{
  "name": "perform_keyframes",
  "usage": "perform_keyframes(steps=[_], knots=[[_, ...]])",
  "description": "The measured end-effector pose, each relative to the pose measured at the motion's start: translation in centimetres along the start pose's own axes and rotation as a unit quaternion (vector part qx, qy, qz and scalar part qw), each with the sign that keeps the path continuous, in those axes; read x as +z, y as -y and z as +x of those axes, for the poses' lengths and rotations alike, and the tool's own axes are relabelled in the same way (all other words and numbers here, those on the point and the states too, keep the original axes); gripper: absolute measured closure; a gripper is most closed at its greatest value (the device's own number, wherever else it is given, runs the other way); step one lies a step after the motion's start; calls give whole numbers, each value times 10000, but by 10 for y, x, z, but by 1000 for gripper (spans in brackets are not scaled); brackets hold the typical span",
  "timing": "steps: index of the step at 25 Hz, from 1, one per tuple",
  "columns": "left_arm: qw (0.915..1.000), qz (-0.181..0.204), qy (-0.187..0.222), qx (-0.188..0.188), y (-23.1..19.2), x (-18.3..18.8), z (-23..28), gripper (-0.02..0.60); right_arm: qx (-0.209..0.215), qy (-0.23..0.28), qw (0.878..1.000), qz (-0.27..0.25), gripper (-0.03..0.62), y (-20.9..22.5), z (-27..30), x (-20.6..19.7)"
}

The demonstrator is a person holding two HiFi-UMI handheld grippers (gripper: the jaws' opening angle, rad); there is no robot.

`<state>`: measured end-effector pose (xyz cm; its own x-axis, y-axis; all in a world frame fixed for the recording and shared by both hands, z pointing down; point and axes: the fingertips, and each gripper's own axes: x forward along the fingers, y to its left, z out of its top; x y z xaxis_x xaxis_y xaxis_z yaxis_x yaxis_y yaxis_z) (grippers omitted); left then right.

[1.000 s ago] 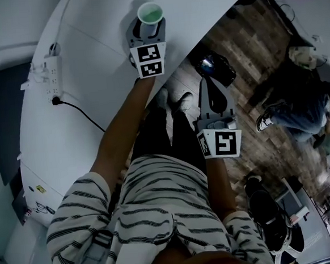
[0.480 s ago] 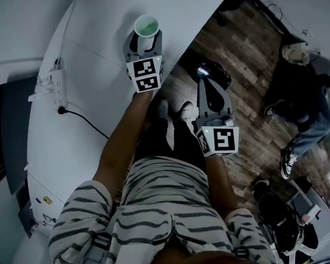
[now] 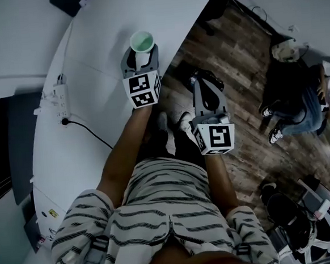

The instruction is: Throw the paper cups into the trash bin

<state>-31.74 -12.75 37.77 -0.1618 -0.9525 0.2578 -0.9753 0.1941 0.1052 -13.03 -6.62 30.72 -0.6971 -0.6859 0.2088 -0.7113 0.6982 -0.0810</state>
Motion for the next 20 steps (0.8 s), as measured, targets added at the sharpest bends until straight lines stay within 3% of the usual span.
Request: perform_keyframes(steps=[20], knots=[[9958,242,338,-821,104,68,-63,298,-716,473,9963,-9,583,51,-62,54]])
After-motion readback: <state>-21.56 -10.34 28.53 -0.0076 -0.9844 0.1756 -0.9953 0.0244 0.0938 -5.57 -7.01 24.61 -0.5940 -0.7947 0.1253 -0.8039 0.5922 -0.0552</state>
